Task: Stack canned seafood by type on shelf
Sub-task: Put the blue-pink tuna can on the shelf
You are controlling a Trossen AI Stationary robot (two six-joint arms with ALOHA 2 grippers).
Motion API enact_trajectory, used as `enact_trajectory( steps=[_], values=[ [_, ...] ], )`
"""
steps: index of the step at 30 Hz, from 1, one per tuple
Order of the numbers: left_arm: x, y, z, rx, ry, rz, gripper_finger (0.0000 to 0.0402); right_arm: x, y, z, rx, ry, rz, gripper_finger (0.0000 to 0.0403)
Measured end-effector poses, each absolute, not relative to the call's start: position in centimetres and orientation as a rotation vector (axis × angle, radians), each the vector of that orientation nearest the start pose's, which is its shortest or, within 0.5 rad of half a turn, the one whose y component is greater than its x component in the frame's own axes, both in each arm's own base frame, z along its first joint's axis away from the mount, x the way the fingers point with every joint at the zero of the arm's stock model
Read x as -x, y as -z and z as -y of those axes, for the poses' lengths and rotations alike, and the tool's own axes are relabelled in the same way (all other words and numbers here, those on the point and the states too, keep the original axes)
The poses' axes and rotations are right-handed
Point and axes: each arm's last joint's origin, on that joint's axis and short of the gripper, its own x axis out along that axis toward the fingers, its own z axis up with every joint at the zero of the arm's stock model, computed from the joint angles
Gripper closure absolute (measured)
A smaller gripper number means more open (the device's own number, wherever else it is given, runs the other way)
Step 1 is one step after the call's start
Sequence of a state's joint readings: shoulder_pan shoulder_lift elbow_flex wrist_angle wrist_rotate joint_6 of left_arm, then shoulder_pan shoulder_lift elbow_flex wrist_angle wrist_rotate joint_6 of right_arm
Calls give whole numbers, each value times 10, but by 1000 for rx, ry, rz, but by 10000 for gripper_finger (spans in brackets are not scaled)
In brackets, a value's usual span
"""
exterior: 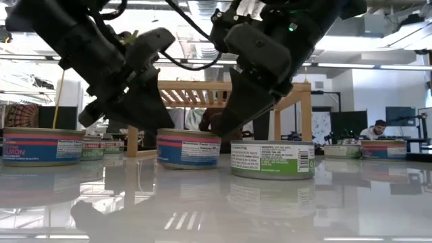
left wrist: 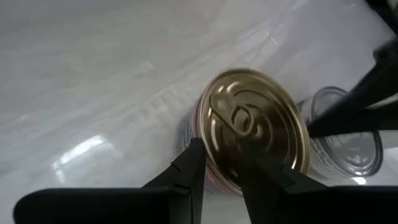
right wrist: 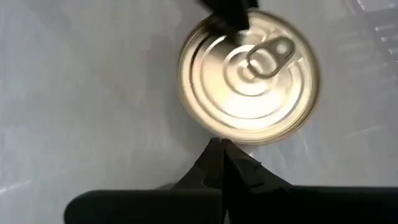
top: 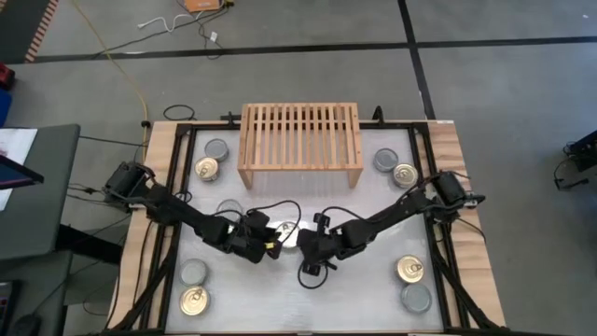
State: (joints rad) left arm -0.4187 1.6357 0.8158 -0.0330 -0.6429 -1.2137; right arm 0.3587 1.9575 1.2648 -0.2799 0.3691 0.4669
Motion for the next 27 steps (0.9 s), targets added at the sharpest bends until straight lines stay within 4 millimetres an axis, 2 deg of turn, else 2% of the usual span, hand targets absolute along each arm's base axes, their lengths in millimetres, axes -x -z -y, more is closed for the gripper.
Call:
enact_trajectory(
  steps=[7,18,27],
  values=[
    [-285,-176,101,671,-636,-430,320,-376,-161,-135,-72,194,-868,382],
    [-280,-164,84,615,-755,-529,320,-379,-161,-132,-81,198,-853,381],
    [-289,-158,76,600,-713,-578,320,-381,-161,-128,-111,216,-842,381]
  ],
)
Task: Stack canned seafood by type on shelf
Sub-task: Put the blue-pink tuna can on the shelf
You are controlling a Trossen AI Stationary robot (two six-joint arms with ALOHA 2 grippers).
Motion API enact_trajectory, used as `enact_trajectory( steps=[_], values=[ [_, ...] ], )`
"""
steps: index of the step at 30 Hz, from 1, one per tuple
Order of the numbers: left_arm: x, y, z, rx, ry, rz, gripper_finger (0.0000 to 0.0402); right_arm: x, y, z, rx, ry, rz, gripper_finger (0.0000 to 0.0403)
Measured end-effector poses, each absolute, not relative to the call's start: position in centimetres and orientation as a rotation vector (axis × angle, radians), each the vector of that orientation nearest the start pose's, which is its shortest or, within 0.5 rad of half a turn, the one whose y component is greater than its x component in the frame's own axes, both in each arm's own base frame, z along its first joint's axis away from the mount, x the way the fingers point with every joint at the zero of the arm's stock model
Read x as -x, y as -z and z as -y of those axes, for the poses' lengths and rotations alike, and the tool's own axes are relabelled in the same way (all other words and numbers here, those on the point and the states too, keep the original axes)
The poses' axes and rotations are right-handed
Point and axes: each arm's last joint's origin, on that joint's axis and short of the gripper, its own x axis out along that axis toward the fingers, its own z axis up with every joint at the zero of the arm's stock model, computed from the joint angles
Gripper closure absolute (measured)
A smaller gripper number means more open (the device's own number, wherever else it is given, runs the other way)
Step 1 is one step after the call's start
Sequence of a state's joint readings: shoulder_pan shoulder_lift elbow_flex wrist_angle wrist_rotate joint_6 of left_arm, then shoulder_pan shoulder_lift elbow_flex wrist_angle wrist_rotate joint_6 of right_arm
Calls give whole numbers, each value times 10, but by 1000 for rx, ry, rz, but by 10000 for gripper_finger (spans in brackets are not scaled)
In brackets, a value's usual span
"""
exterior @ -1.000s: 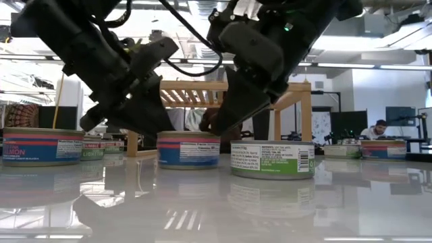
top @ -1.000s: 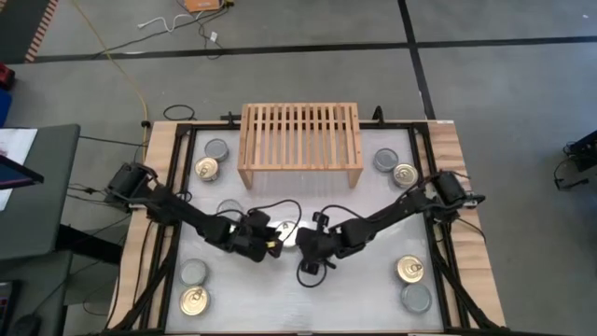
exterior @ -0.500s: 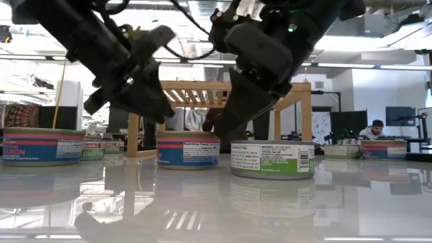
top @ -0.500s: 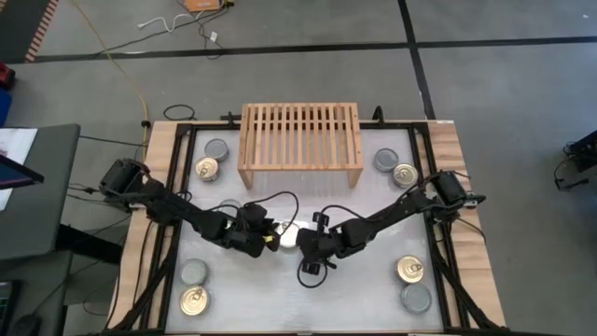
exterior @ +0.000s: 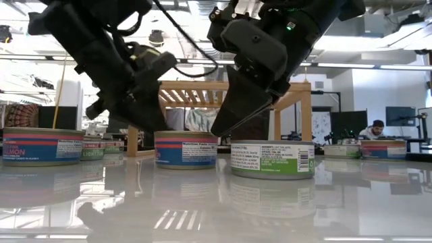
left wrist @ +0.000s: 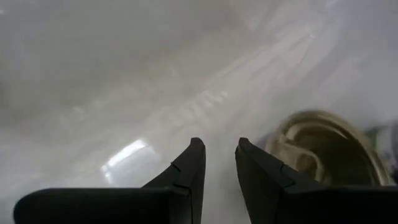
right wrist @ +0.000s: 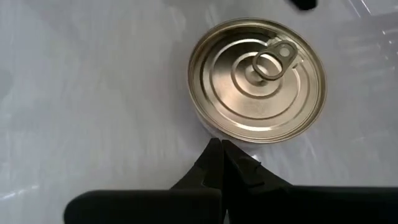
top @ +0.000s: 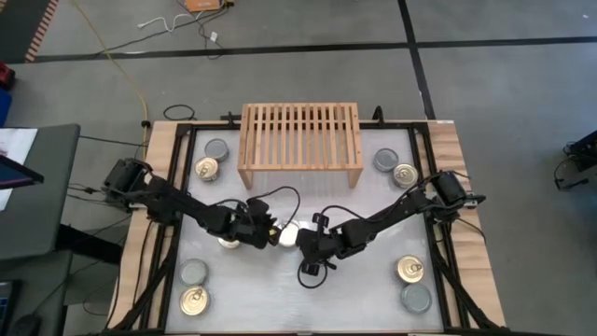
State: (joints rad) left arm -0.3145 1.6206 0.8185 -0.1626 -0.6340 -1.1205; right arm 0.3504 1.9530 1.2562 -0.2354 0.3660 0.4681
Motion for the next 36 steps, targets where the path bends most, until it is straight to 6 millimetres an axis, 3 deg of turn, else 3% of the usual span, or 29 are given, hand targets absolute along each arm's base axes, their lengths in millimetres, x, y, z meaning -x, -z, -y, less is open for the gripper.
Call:
enact_trajectory(
  steps=[14,25,36],
  values=[
    [-290,-152,89,628,-604,-649,320,-382,-159,-115,-115,254,-869,382],
    [-284,-153,114,702,-479,-701,320,-385,-160,-94,-49,425,-833,382],
    [-281,-155,104,695,-574,-683,320,-376,-157,-102,-40,425,-895,382]
  ],
)
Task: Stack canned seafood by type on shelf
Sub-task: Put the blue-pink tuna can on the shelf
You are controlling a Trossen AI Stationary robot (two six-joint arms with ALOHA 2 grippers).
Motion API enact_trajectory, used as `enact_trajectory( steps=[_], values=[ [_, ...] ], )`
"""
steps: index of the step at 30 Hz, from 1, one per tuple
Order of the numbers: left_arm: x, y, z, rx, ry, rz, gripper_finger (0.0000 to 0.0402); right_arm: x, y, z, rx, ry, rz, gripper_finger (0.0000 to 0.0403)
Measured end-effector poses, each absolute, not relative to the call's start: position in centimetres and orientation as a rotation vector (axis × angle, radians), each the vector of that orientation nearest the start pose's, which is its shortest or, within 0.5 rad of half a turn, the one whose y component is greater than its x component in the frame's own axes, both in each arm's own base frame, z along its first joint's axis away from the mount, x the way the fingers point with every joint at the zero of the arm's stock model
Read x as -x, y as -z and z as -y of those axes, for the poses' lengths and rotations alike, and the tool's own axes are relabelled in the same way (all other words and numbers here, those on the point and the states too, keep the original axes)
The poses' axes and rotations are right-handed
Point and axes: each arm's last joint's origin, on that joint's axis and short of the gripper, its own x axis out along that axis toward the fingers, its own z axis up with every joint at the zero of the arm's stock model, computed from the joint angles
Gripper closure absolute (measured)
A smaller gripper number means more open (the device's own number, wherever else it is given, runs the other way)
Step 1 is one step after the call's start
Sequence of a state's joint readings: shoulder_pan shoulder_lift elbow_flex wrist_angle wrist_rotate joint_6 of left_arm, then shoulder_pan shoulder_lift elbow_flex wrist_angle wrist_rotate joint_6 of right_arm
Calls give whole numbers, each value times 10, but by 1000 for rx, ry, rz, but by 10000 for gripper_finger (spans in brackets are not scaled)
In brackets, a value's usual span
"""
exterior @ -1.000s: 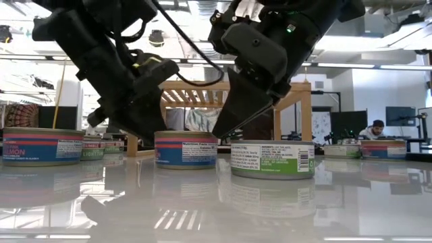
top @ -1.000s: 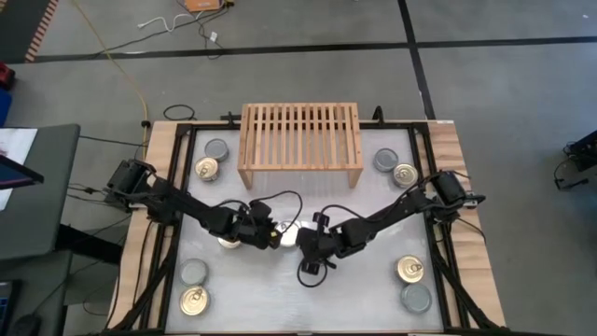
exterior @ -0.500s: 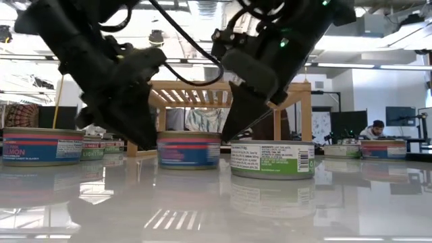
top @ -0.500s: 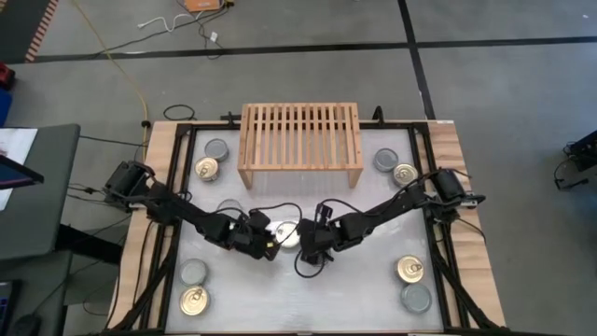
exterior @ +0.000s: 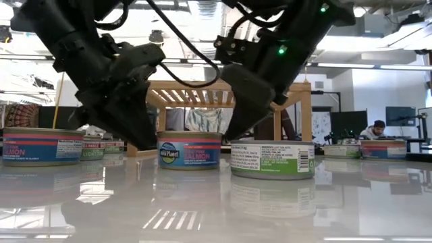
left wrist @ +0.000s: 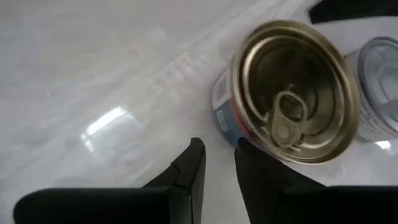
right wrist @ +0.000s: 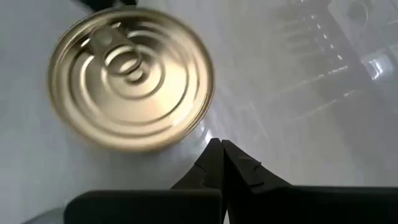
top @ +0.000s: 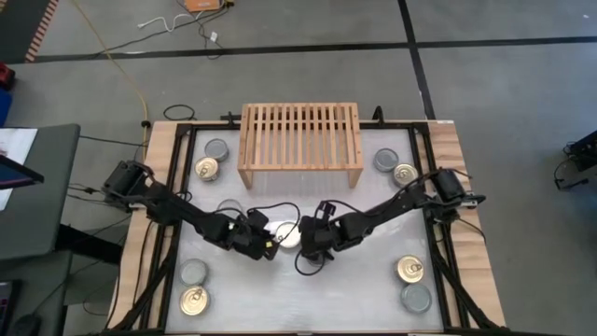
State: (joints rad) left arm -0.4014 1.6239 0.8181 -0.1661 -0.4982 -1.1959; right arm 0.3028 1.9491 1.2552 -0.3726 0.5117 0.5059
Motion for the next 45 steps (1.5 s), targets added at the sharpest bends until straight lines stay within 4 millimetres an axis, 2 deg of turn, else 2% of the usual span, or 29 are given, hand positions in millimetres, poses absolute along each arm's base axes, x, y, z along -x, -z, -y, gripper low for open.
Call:
enact_trajectory(
  steps=[7,14,21,35,38,45],
  values=[
    [-280,-158,90,664,-647,-680,320,-371,-157,-117,-70,367,-914,382],
    [-285,-159,79,625,-645,-672,320,-374,-159,-129,-106,268,-883,382],
    [-290,-164,84,595,-560,-637,320,-377,-159,-123,-90,276,-877,382],
    [-285,-162,92,629,-572,-655,320,-378,-158,-110,-85,322,-893,381],
    [-284,-161,92,637,-589,-660,320,-372,-161,-111,-65,331,-923,381],
    [-280,-158,90,619,-621,-691,320,-352,-182,-111,-44,433,-948,381]
  ],
)
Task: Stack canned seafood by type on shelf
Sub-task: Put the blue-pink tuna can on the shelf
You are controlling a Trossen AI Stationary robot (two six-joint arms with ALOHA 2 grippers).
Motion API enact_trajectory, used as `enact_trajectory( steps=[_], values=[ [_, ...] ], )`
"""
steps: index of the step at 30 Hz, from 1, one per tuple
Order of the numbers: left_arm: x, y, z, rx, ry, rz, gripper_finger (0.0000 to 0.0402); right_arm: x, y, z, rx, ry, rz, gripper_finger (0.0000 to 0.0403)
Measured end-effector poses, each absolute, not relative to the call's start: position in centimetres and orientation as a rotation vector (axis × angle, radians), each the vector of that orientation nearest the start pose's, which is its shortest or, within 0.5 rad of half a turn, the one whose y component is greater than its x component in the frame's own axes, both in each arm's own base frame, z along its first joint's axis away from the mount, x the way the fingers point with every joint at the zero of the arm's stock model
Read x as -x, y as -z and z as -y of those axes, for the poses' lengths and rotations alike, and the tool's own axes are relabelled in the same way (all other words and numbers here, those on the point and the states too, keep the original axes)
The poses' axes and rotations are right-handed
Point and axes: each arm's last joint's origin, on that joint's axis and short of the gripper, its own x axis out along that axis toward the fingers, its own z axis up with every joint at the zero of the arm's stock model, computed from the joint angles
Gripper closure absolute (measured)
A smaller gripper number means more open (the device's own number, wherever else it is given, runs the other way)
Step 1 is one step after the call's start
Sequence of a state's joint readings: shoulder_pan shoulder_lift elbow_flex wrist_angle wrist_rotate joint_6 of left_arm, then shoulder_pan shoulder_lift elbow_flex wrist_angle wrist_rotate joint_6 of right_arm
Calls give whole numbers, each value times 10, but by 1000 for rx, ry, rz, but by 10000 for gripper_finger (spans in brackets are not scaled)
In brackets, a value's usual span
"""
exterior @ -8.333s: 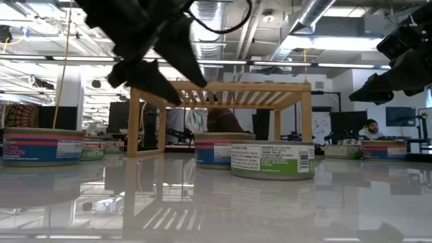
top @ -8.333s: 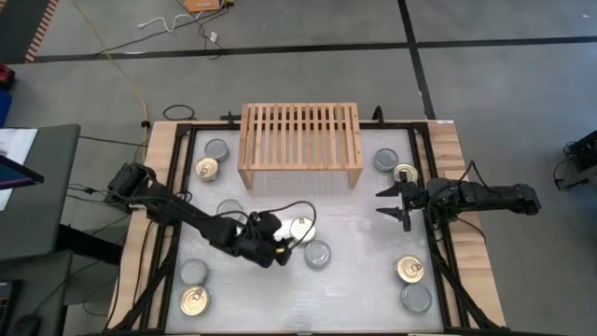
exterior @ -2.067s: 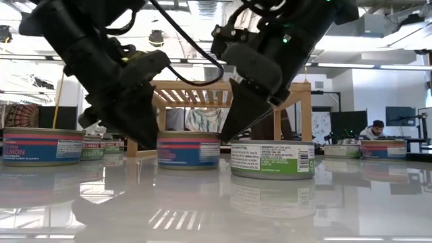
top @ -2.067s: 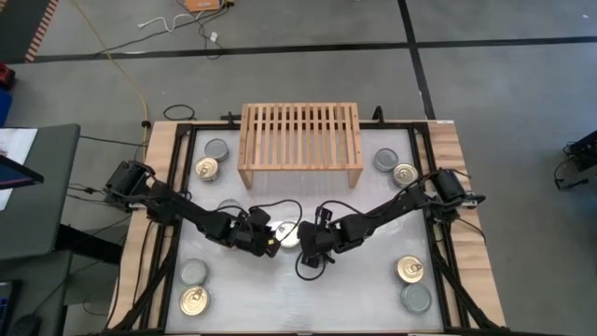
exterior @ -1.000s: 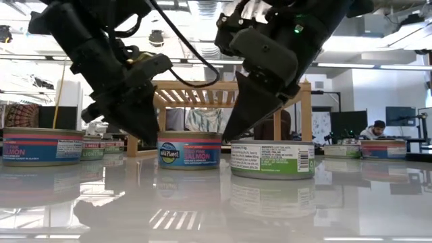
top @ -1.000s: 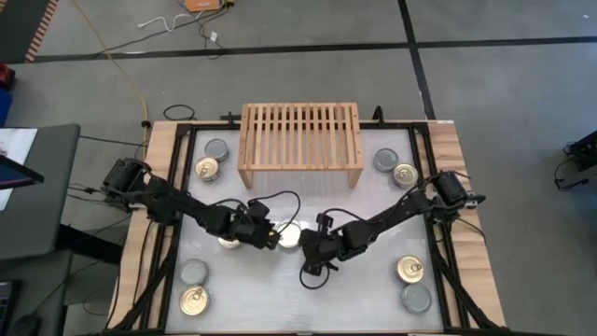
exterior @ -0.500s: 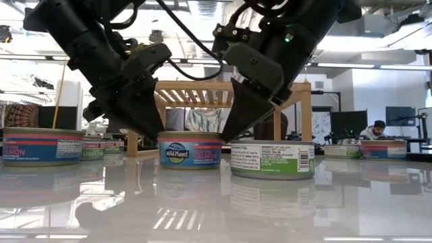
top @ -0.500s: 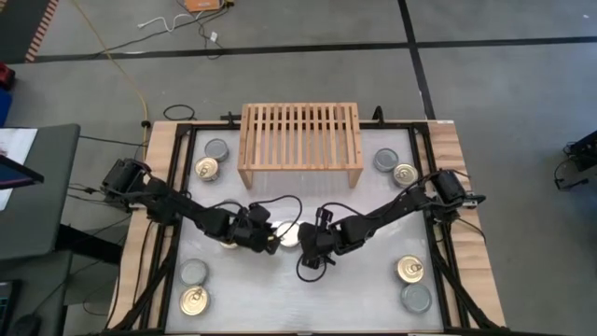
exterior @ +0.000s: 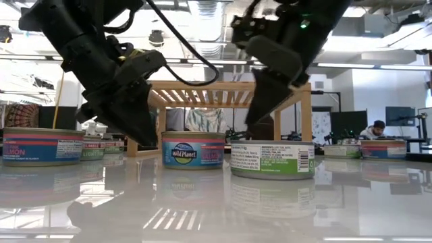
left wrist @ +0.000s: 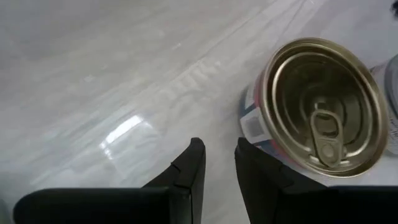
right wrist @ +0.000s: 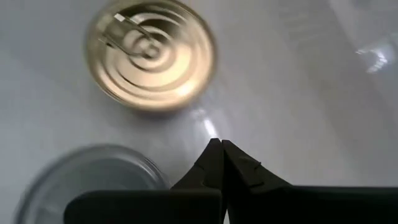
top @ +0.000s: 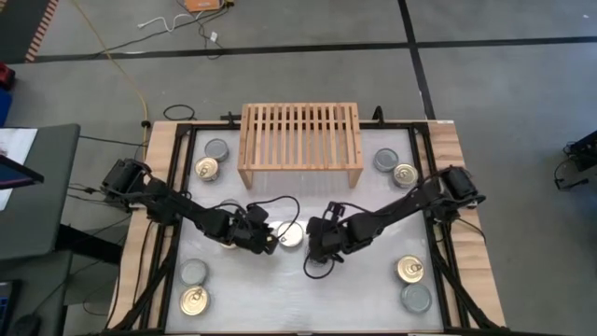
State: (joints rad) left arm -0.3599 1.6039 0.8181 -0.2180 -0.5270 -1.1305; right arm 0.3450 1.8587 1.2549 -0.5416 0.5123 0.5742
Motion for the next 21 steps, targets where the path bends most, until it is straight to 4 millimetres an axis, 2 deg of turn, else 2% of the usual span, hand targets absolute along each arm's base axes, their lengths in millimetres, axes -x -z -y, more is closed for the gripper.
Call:
enact_trajectory(
  steps=[4,9,15,21],
  values=[
    [-278,-157,90,608,-618,-729,320,-332,-177,-116,-8,499,-987,381],
    [-276,-155,91,574,-591,-781,320,-285,-156,-120,-109,594,-1018,381],
    [-274,-163,88,517,-546,-788,328,-233,-160,-119,-225,662,-894,381],
    [-273,-181,76,483,-513,-750,331,-206,-168,-104,-251,648,-778,381]
  ],
)
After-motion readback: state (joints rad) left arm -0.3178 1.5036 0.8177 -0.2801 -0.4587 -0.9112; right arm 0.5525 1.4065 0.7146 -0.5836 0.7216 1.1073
